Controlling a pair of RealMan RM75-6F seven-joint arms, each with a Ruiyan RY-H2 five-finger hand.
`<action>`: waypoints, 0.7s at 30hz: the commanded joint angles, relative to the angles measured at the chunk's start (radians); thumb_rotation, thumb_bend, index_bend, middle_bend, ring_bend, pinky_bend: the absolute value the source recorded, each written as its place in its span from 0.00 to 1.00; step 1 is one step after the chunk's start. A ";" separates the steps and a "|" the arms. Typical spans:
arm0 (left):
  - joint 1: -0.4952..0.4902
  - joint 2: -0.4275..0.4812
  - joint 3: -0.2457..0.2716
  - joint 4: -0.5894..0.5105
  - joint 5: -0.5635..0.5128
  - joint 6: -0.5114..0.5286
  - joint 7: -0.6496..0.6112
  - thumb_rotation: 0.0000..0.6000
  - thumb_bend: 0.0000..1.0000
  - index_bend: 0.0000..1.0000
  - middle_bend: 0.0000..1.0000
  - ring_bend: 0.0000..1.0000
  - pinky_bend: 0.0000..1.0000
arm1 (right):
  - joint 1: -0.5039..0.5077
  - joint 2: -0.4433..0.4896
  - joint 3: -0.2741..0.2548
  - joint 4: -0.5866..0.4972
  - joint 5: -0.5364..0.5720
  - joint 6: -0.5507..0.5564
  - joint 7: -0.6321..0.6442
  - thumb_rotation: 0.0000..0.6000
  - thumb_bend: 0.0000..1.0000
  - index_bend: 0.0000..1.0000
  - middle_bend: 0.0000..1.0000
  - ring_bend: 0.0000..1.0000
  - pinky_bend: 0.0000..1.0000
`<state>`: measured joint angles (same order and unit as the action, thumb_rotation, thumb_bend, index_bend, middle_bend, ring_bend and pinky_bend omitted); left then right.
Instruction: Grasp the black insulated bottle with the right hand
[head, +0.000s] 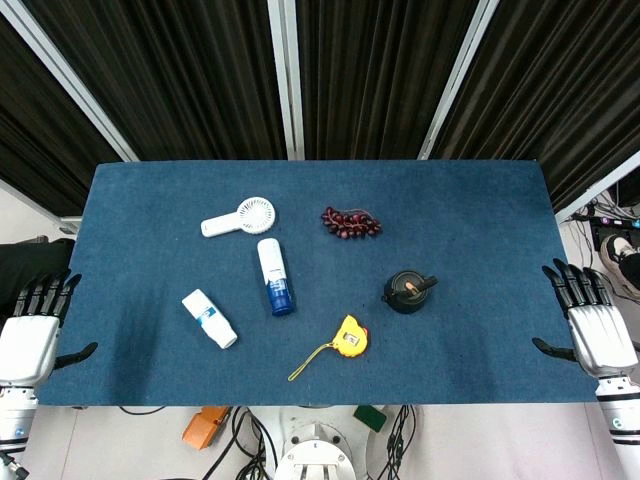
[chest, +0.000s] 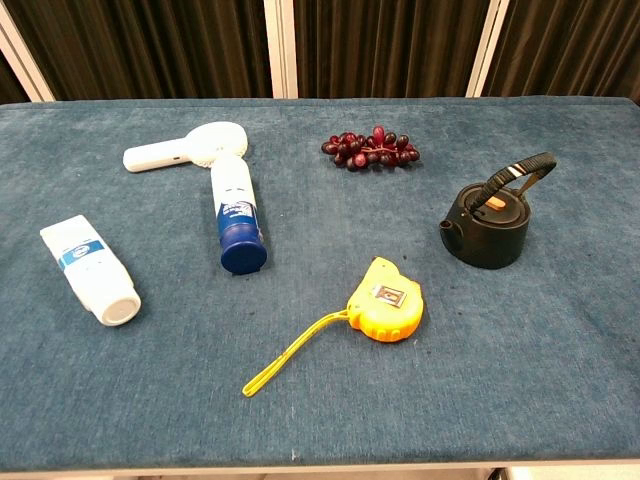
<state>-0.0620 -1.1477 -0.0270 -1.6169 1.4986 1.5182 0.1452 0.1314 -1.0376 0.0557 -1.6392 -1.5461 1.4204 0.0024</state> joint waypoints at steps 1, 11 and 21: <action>0.000 -0.002 -0.002 0.001 -0.002 0.001 -0.002 1.00 0.06 0.00 0.02 0.00 0.00 | 0.002 -0.001 -0.001 0.000 0.001 -0.005 -0.001 1.00 0.13 0.00 0.04 0.00 0.08; 0.006 -0.002 -0.004 -0.002 0.001 0.012 0.000 1.00 0.06 0.00 0.02 0.00 0.00 | 0.057 0.002 -0.004 -0.014 -0.038 -0.065 0.007 1.00 0.13 0.01 0.05 0.01 0.09; 0.002 -0.004 -0.006 -0.017 0.006 0.011 0.014 1.00 0.06 0.00 0.02 0.00 0.00 | 0.263 -0.021 0.025 -0.060 -0.085 -0.319 -0.055 1.00 0.13 0.21 0.16 0.13 0.16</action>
<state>-0.0598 -1.1519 -0.0334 -1.6333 1.5050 1.5292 0.1589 0.3331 -1.0418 0.0662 -1.6816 -1.6268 1.1728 -0.0187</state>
